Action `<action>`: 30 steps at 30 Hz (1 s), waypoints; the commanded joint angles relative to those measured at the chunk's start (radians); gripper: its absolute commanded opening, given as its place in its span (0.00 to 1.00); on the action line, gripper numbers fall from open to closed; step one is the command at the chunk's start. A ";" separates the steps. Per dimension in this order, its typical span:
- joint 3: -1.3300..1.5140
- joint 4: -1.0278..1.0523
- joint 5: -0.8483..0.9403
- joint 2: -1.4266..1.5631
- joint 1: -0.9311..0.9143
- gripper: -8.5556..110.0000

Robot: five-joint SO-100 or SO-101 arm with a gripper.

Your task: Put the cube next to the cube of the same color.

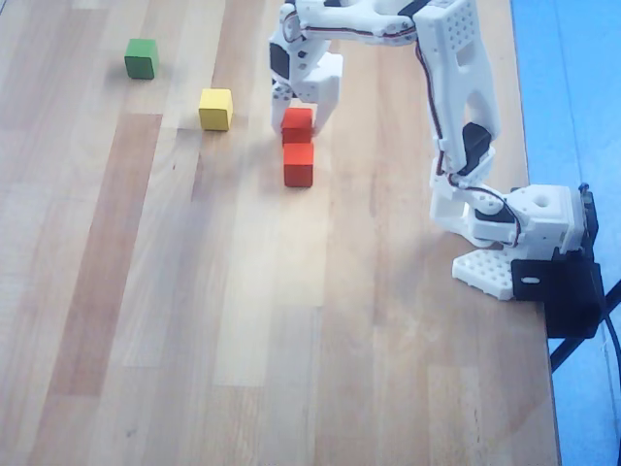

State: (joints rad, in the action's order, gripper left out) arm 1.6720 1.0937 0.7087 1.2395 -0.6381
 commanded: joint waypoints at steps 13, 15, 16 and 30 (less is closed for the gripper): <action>-0.066 0.089 -0.034 0.043 0.040 0.31; -0.066 0.123 -0.029 0.118 0.038 0.34; -0.066 0.141 -0.032 0.163 0.038 0.35; -0.051 0.499 -0.058 0.733 0.173 0.32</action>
State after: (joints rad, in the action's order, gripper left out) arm 1.6720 1.5110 0.6703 1.7579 -0.5476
